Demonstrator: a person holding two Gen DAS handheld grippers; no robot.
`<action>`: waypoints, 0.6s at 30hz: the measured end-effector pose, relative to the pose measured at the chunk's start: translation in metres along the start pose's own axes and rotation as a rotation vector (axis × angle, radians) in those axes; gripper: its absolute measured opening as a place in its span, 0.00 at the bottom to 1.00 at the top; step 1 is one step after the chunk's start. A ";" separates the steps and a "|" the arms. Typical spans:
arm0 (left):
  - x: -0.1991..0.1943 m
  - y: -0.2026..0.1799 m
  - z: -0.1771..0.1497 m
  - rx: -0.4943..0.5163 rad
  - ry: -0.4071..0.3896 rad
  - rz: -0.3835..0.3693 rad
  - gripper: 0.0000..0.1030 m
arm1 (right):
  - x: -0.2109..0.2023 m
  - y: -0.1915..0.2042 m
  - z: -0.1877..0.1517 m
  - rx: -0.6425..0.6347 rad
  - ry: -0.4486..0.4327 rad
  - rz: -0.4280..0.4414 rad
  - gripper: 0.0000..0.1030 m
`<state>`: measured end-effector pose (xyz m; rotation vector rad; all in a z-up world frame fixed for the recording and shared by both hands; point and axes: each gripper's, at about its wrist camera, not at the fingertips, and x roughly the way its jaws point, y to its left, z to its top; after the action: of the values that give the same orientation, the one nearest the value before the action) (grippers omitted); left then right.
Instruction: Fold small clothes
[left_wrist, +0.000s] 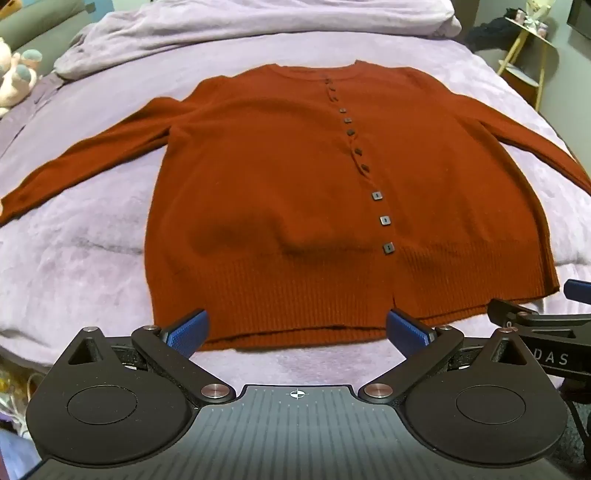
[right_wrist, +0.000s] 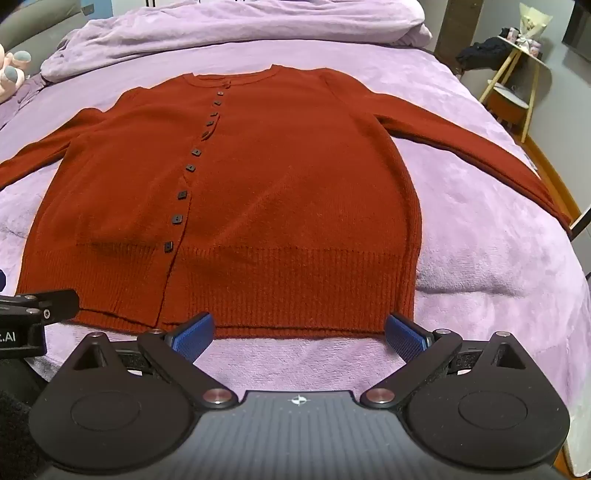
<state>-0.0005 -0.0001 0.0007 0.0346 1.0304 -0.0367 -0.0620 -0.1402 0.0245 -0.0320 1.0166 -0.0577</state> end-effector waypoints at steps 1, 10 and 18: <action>0.000 0.000 0.000 -0.001 -0.001 -0.004 1.00 | 0.000 -0.001 0.000 -0.003 -0.002 0.000 0.96; 0.001 0.002 0.001 -0.025 0.023 -0.007 1.00 | -0.002 -0.001 0.002 -0.007 -0.016 -0.017 0.96; 0.003 0.002 0.000 -0.033 0.028 -0.006 1.00 | -0.004 0.002 0.000 -0.009 -0.020 -0.024 0.96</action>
<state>0.0011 0.0018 -0.0019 0.0021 1.0590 -0.0248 -0.0643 -0.1383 0.0278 -0.0530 0.9970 -0.0743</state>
